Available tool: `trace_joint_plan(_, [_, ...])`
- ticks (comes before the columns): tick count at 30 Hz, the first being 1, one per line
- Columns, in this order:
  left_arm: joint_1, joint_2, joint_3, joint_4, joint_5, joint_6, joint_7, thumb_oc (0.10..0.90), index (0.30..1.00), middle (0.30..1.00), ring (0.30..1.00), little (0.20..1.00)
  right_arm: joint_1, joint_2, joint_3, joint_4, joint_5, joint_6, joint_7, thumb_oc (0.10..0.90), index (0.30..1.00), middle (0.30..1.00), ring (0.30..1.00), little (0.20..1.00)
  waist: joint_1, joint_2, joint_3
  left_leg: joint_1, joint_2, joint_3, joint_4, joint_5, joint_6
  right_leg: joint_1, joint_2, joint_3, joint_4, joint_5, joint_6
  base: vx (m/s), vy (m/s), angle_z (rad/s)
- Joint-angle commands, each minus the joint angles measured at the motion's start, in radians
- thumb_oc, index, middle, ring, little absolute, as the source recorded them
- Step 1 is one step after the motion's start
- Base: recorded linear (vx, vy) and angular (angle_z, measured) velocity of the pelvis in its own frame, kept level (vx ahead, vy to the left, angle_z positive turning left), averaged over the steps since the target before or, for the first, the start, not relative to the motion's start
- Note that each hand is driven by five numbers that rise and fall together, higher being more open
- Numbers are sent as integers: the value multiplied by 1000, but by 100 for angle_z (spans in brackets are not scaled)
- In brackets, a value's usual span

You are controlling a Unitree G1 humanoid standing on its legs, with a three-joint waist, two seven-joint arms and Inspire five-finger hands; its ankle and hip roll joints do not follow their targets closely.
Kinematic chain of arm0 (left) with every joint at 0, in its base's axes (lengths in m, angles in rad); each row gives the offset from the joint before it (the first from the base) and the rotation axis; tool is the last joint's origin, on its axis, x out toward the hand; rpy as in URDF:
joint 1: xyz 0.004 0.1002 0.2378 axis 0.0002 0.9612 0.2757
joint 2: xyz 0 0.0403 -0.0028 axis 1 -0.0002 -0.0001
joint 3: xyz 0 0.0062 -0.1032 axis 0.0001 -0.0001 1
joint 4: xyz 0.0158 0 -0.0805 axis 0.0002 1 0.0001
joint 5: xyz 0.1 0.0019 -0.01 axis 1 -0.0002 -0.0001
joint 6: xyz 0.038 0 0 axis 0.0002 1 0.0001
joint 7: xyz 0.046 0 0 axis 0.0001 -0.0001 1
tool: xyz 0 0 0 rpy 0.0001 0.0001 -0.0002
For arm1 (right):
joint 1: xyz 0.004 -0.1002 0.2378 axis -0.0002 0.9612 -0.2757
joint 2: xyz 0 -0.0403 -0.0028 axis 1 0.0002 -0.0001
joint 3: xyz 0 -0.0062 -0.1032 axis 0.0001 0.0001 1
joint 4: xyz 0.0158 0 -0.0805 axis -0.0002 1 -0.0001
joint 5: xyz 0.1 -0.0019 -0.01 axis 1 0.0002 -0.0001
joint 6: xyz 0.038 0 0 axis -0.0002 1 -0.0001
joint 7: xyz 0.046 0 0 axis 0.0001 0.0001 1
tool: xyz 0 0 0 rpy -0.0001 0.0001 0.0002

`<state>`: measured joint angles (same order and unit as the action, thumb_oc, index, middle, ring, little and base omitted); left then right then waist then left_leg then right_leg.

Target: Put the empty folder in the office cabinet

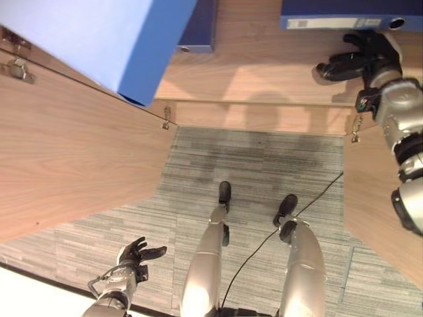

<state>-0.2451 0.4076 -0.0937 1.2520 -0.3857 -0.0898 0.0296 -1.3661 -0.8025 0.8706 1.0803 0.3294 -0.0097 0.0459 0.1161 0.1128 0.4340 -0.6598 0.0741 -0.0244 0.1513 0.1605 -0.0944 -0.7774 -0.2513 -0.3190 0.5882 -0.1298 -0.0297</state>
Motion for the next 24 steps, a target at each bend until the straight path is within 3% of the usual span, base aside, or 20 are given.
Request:
trace_joint_plan(1, [59,113,20,75,59,15,-17,800,900,900,900,900,144,-50,66,-8,-172,51,140,800,900,900,900,900,-2,-45,6,31,-8,43,77,-176,-9,104,22,54,-211,27,88,-29,-35,2])
trace_joint_plan(4, [42,117,12,57,64,7,-31,800,900,900,900,900,251,-45,39,15,-152,65,205,800,900,900,900,900,6,-42,16,34,-13,40,80,-177,-7,117,21,54,-221,33,90,-40,-12,3])
trace_joint_plan(12, [5,125,-13,52,61,1,-47,800,900,900,900,900,293,20,-17,88,-109,73,225,800,900,900,900,900,17,-37,31,35,-18,53,63,-165,-1,127,20,59,-269,67,104,-49,22,-2])
trace_joint_plan(16, [-8,117,-22,51,54,2,-48,800,900,900,900,900,280,50,8,130,-193,83,230,800,900,900,900,900,19,-37,34,33,-19,58,66,-165,2,128,18,63,-280,78,107,-34,42,-9])
trace_joint_plan(20, [-25,98,-40,37,59,13,-44,800,900,900,900,900,325,120,96,140,-468,95,242,800,900,900,900,900,20,-41,37,45,-26,65,68,-172,9,151,13,66,-305,97,115,-38,43,-6])
trace_joint_plan(24, [-31,85,-50,33,63,17,-42,800,900,900,900,900,357,148,90,146,-525,96,230,800,900,900,900,900,23,-40,41,53,-33,68,70,-175,13,167,11,69,-319,106,118,-33,31,1])
